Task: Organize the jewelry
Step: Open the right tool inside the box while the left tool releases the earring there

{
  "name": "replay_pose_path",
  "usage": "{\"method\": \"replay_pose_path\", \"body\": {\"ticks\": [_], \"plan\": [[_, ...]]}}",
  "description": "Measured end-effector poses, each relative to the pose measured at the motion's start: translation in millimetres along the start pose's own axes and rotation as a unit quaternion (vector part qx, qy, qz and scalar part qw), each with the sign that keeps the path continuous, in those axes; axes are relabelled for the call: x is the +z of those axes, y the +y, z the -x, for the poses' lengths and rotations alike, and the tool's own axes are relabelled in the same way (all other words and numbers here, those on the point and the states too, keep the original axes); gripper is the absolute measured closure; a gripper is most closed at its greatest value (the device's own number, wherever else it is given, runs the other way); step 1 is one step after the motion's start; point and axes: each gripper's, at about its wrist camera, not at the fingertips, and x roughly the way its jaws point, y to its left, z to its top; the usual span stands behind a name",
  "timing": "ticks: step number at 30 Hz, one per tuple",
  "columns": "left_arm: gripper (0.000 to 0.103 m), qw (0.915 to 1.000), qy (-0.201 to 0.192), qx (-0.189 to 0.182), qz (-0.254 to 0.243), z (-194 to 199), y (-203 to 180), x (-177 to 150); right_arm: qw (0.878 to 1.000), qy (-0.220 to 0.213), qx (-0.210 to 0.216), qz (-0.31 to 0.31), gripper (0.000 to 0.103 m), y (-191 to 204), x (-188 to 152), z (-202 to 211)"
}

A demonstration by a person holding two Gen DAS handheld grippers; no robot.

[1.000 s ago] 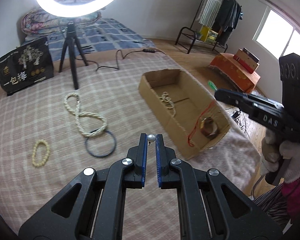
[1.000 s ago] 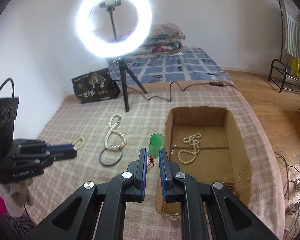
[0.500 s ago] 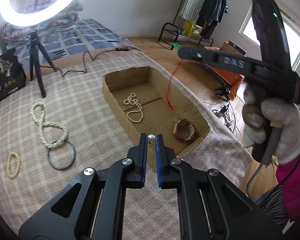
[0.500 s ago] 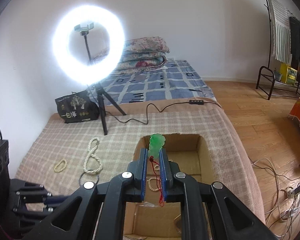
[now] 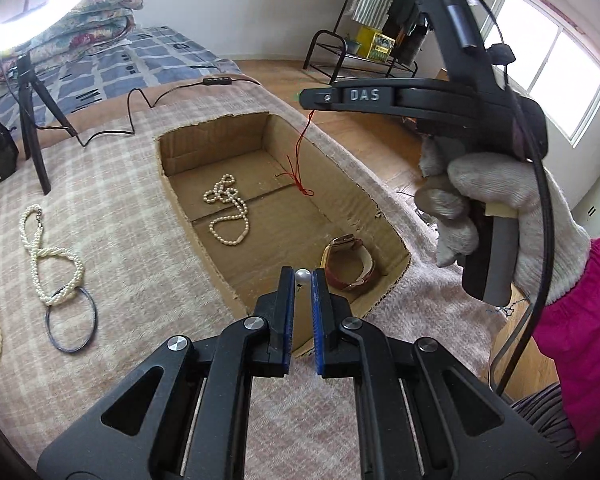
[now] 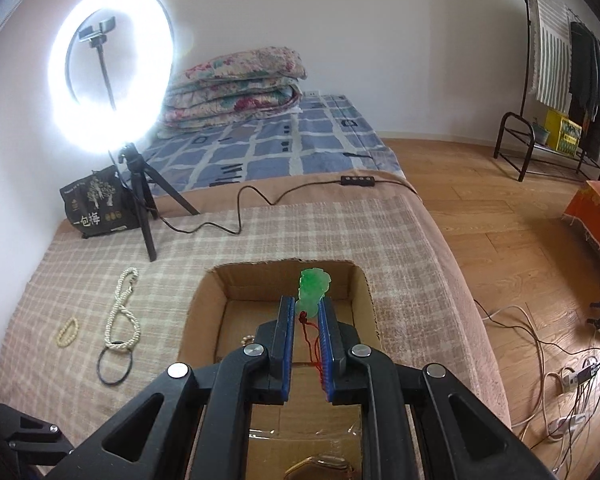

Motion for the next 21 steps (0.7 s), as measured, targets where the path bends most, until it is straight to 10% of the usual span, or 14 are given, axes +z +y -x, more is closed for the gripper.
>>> {"method": "replay_pose_path", "body": {"ticks": [12,17,19,21], "plan": [[0.097,0.9999,0.013,0.003,-0.008,-19.4,-7.0,-3.4,0.999,0.02,0.015,-0.025,0.092,-16.3,-1.5,-22.3],[0.095,0.9998,0.013,0.007,-0.01,-18.3,-7.9,-2.1,0.999,0.017,0.013,-0.026,0.074,-14.3,-2.0,-22.3],[0.07,0.9998,0.012,0.012,-0.013,-17.7,-8.3,-1.9,1.0,0.016,0.007,-0.025,0.066,-13.8,-2.1,-22.1],[0.049,0.9998,0.002,0.017,-0.013,-15.1,-8.7,-2.2,1.0,0.01,-0.001,-0.027,0.037,-13.8,-1.6,-20.3]]}}
